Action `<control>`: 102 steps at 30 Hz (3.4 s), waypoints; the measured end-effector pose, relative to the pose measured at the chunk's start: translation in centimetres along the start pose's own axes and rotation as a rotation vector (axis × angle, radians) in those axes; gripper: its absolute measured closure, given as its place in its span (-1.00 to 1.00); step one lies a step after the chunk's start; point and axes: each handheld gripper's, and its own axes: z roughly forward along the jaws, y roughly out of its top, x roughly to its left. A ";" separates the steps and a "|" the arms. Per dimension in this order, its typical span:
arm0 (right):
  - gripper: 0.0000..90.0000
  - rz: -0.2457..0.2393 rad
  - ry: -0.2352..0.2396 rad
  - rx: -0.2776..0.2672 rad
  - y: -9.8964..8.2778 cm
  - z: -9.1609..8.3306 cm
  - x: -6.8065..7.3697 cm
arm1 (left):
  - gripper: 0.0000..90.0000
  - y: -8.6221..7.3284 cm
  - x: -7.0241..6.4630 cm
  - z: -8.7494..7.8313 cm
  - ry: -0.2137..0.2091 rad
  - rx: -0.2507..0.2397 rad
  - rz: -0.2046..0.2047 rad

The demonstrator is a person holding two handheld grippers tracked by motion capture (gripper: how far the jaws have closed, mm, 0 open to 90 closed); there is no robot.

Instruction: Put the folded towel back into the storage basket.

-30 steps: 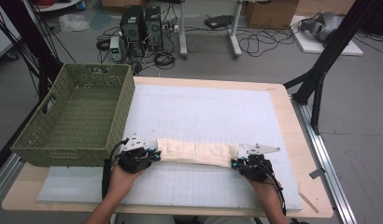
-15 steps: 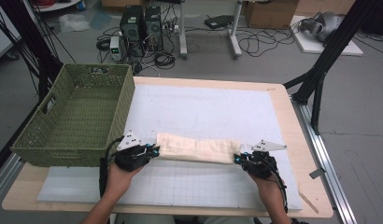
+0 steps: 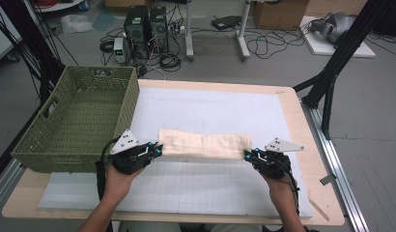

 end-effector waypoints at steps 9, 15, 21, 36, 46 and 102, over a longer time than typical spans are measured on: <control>0.80 -0.036 0.012 -0.069 3.3 0.3 0.3 | 0.81 1.9 0.5 -2.6 0.014 -0.065 0.018; 0.80 -0.067 0.026 -0.090 6.1 1.4 0.8 | 0.81 3.1 0.8 -4.7 0.038 -0.100 0.043; 0.80 -0.102 0.037 -0.097 8.6 2.7 1.4 | 0.80 3.8 1.3 -6.6 0.066 -0.124 0.064; 0.80 -0.176 0.067 -0.104 14.2 6.3 3.6 | 0.80 4.5 2.6 -10.4 0.142 -0.171 0.082; 0.80 -0.216 0.094 -0.106 17.8 8.9 5.6 | 0.80 4.4 3.6 -12.7 0.187 -0.188 0.081; 0.80 -0.300 0.199 -0.085 29.7 26.0 17.2 | 0.80 0.8 10.5 -22.1 0.522 -0.241 -0.025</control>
